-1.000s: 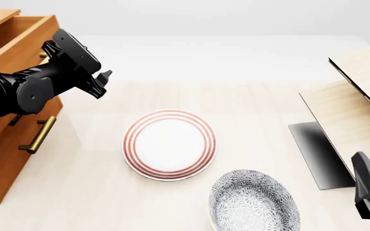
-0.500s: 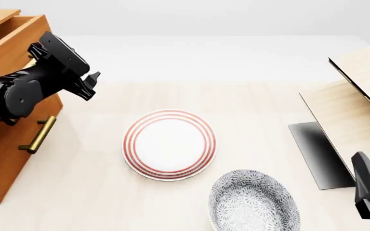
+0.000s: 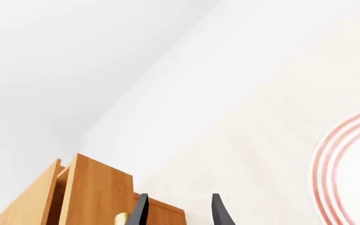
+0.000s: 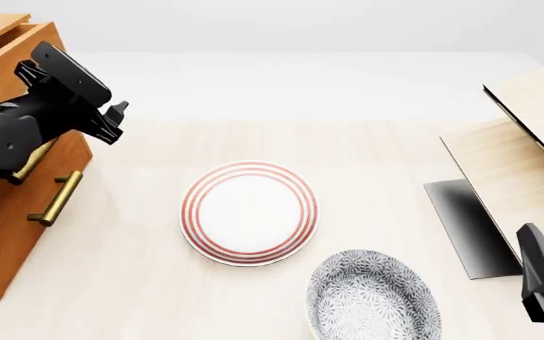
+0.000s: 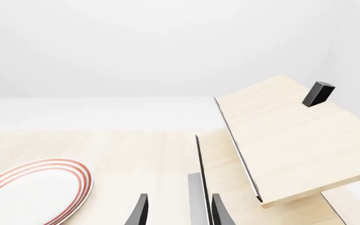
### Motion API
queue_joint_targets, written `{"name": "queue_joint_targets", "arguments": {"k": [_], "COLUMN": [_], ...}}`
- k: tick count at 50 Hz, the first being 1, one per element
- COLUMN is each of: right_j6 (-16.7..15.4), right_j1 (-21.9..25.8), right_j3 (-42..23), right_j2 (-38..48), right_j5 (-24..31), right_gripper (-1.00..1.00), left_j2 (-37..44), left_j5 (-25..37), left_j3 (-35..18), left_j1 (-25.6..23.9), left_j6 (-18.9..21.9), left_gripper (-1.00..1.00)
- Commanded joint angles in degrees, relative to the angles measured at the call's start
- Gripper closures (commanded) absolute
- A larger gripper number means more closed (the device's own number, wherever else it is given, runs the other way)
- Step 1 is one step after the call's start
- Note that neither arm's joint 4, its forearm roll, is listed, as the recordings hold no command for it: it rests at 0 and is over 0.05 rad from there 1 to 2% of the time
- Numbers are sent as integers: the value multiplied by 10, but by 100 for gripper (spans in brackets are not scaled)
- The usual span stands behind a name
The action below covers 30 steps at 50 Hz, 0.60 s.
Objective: Close the top drawer of the cabinet.
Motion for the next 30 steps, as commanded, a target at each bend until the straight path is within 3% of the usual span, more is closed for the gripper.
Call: {"name": "queue_joint_targets", "arguments": {"k": [1, 30], "right_j6": [0, 0], "right_j1": [0, 0], "right_j3": [0, 0], "right_j2": [0, 0], "right_j5": [0, 0], "right_gripper": [-100, -100], "left_j2": [-11, -1], "left_j5": [5, -7], "left_j3": [-2, 10], "left_j1": [18, 81], "left_j6": [0, 23], "left_gripper": [-100, -100]}}
